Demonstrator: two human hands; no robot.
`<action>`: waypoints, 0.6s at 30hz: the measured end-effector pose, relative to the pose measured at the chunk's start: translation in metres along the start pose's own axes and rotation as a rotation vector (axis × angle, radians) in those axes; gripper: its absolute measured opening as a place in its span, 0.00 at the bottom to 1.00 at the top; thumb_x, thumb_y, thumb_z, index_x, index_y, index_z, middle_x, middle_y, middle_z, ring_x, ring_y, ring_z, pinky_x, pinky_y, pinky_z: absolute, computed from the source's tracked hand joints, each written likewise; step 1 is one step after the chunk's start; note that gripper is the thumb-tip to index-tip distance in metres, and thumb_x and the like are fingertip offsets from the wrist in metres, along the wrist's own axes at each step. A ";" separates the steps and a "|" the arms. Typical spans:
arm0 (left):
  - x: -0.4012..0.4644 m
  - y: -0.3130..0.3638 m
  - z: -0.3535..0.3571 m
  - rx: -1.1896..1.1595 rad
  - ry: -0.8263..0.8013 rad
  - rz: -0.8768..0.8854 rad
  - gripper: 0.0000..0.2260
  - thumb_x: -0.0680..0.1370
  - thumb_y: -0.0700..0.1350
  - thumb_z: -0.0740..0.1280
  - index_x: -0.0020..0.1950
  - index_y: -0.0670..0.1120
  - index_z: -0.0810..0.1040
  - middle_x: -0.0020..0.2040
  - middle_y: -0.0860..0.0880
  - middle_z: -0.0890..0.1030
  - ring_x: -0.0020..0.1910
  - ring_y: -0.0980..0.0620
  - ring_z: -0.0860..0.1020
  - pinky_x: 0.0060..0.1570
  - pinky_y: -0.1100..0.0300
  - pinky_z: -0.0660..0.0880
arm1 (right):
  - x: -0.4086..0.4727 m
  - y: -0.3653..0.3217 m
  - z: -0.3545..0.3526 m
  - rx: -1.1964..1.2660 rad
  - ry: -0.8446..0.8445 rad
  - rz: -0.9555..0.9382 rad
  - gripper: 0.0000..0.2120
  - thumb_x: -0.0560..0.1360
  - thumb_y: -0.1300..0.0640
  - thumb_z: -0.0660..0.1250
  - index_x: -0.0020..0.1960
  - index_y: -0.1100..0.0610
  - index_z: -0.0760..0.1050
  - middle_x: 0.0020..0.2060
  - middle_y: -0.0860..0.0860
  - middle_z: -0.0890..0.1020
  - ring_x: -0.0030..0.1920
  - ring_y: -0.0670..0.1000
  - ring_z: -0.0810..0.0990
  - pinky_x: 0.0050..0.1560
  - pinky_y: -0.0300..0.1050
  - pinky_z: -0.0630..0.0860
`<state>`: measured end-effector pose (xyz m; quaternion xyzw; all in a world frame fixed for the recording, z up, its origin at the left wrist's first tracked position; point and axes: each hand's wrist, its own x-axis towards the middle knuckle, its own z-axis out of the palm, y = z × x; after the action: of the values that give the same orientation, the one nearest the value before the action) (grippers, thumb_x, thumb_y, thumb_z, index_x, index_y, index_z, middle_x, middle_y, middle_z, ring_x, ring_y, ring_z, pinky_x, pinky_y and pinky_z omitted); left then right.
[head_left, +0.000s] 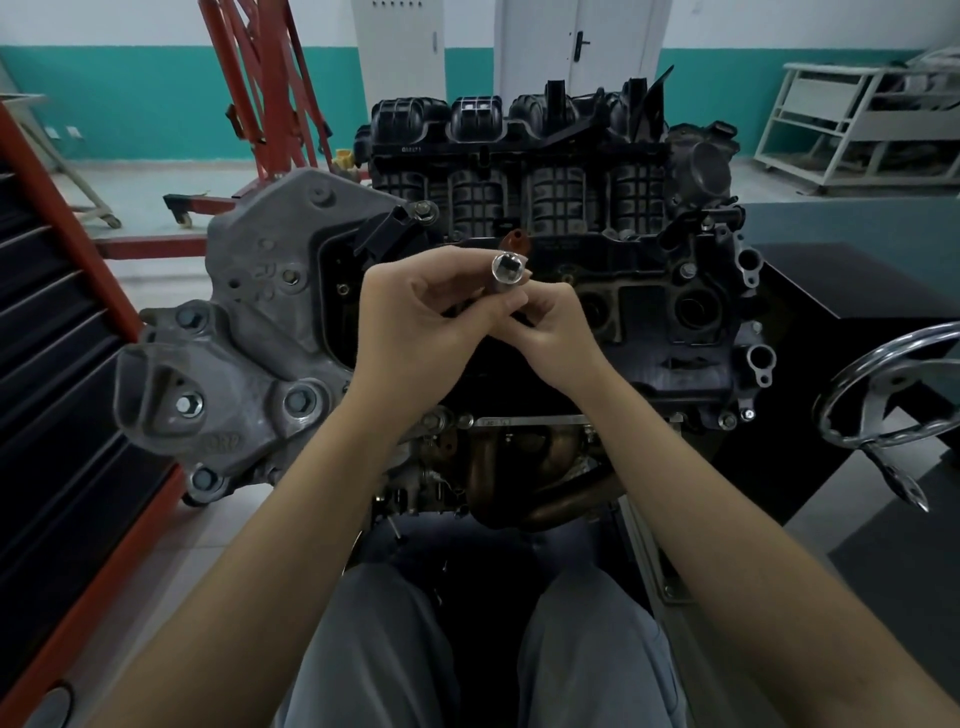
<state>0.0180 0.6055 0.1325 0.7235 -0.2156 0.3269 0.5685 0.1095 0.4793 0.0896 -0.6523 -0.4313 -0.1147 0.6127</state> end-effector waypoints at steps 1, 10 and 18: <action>0.000 0.001 -0.001 -0.024 -0.027 -0.010 0.13 0.71 0.31 0.73 0.53 0.41 0.81 0.47 0.43 0.84 0.49 0.47 0.83 0.53 0.49 0.80 | 0.000 0.000 0.001 0.002 0.021 0.009 0.14 0.73 0.70 0.68 0.51 0.52 0.78 0.41 0.38 0.84 0.45 0.39 0.82 0.48 0.33 0.75; 0.002 0.004 0.001 0.108 0.046 0.016 0.10 0.69 0.36 0.76 0.48 0.43 0.82 0.43 0.49 0.84 0.45 0.54 0.84 0.49 0.58 0.80 | 0.000 0.002 0.001 -0.015 0.036 -0.040 0.10 0.73 0.69 0.70 0.53 0.62 0.79 0.45 0.53 0.84 0.49 0.50 0.83 0.53 0.43 0.77; 0.002 0.004 0.000 0.128 0.030 -0.010 0.11 0.68 0.35 0.77 0.47 0.45 0.82 0.43 0.50 0.84 0.45 0.54 0.83 0.50 0.57 0.80 | 0.000 0.001 0.005 -0.039 0.111 -0.018 0.08 0.70 0.70 0.72 0.48 0.63 0.81 0.42 0.59 0.84 0.45 0.57 0.84 0.51 0.54 0.80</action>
<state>0.0163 0.6044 0.1369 0.7546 -0.1822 0.3480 0.5256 0.1085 0.4835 0.0873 -0.6527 -0.4003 -0.1644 0.6219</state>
